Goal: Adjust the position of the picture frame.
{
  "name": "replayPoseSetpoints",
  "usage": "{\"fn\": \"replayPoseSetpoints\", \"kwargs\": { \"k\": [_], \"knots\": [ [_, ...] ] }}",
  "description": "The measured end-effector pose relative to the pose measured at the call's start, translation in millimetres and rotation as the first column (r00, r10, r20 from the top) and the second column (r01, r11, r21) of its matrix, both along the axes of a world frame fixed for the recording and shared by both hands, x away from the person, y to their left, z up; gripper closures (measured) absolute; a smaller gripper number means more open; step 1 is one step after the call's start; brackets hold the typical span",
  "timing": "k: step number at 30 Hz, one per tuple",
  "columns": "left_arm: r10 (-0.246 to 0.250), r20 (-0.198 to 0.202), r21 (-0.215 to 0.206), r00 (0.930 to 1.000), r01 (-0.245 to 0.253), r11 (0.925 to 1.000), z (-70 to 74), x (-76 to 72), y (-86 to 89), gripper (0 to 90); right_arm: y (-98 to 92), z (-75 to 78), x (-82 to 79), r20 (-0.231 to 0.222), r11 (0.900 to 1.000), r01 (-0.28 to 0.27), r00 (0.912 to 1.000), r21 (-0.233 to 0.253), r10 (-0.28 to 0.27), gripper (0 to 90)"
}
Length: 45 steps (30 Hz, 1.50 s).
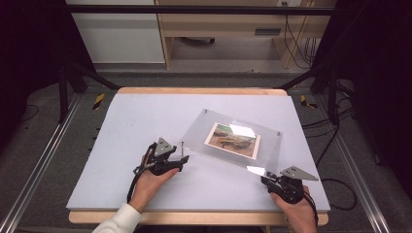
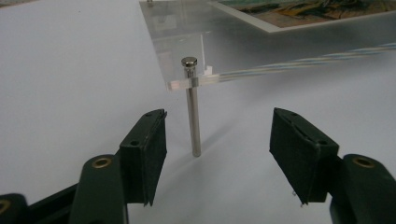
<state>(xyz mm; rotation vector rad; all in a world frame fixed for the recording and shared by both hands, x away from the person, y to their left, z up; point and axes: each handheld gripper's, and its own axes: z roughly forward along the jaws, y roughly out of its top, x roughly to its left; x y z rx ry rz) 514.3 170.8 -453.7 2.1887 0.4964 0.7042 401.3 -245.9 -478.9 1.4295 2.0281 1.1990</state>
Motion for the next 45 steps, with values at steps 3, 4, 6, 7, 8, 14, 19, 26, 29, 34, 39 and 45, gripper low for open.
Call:
{"fn": "replayPoseSetpoints", "kwargs": {
  "k": [3, 4, 6, 7, 8, 14, 19, 26, 29, 34, 39, 45],
  "knots": [
    [-0.004, -0.006, 0.002, 1.0, 0.004, 1.0, -0.7, 7.3, -1.5, 41.5, -2.0, -1.6, 3.5, -0.008, 1.0, -0.002, 1.0, 0.022, 0.002, 78.1],
    [-0.004, -0.006, 0.002, 1.0, 0.004, 1.0, -0.7, 7.3, -1.5, 42.2, -2.0, -1.6, 3.5, -0.008, 1.0, -0.002, 1.0, 0.022, 0.002, 78.1],
    [0.015, -0.006, 0.001, 0.9999, -0.015, 0.9999, -2.1, 9.2, -4.6, 45.3, -2.6, -1.6, 4.0, -0.007, 0.999, -0.005, 1.0, 0.034, 0.005, 81.6],
    [0.023, 0.017, 0.021, 0.9996, -0.024, 0.9995, -1.9, 14.1, -5.5, 46.8, -2.9, -1.1, 4.3, -0.004, 0.999, -0.01, 0.9999, 0.044, 0.011, 83.7],
    [0.023, 0.017, 0.021, 0.9996, -0.024, 0.9995, -1.9, 14.1, -5.5, 49.2, -2.9, -1.1, 4.3, -0.004, 0.999, -0.01, 0.9999, 0.044, 0.011, 83.7],
    [0.003, 0.026, 0.033, 0.9996, -0.004, 0.9994, -7.9, 27.8, -2.6, 58.8, -2.9, -0.4, 4.4, -0.008, 0.999, -0.011, 0.9999, 0.043, 0.011, 84.4],
    [0.034, 0.008, 0.009, 0.9994, -0.034, 0.9994, -11.9, 30.4, -5.1, 65.9, -3.3, 0.0, 4.5, -0.008, 0.999, -0.012, 0.9999, 0.047, 0.012, 84.4],
    [-0.046, -0.021, -0.025, 0.9987, 0.045, 0.9987, -9.0, 38.9, -5.5, 80.9, -3.6, 0.0, 4.6, -0.008, 0.998, -0.01, 0.9999, 0.054, 0.01, 84.4],
    [-0.048, -0.039, -0.056, 0.9981, 0.046, 0.9974, -9.4, 39.9, -3.2, 83.7, -3.8, 0.1, 4.6, -0.009, 0.998, -0.009, 0.9999, 0.057, 0.01, 84.3],
    [-0.037, -0.046, -0.057, 0.9983, 0.034, 0.9978, -5.3, 38.3, -4.7, 84.1, -3.2, 0.6, 4.1, -0.006, 0.997, -0.001, 1.0, 0.075, 0.002, 77.8],
    [-0.035, -0.059, -0.086, 0.9976, 0.03, 0.9959, -1.3, 39.1, -4.0, 84.0, -1.3, -1.2, 5.5, -0.017, 0.998, 0.009, 0.9998, 0.059, -0.008, 68.0],
    [-0.036, -0.065, -0.097, 0.9972, 0.03, 0.9948, 1.9, 39.7, -4.2, 84.0, -3.9, 2.4, 6.2, 0.013, 0.996, 0.004, 0.9999, 0.087, -0.006, 78.6]
  ]
}}
